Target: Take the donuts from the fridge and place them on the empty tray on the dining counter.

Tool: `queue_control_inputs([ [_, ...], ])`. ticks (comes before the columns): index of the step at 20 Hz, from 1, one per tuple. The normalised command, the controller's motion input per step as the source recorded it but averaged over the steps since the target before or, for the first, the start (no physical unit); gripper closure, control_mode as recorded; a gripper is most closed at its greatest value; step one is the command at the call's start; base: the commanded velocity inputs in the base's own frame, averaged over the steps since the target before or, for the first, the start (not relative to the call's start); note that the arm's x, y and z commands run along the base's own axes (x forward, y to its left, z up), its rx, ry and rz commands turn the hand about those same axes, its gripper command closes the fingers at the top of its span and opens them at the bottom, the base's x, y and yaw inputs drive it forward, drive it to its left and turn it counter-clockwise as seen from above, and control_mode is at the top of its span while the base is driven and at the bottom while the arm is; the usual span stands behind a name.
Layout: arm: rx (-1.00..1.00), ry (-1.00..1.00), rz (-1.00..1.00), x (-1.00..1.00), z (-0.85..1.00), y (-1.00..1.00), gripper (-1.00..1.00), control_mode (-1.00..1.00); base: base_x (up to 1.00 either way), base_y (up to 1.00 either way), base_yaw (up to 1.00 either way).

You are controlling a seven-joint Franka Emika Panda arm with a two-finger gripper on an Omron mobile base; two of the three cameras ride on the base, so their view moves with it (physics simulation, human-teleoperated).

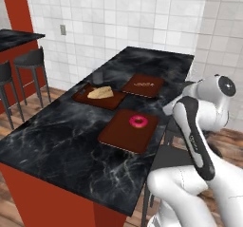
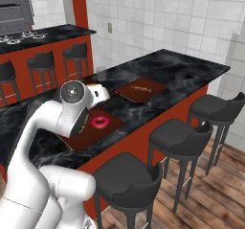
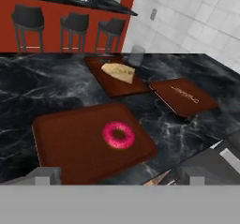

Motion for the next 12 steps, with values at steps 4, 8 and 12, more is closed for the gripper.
queue_control_inputs([
  [4, 0.0, -0.29, -0.36, -0.83, 0.11, 0.0, -1.0, -1.0, 0.0, 0.0, 0.0],
  [8, 0.01, -0.24, -0.36, -0.69, 0.34, -0.01, -1.0, -1.0, 0.0, 0.0, 0.0],
  [12, 0.0, -0.11, -0.09, -0.5, 0.38, 0.0, -1.0, -1.0, 0.0, 0.0, 0.0],
])
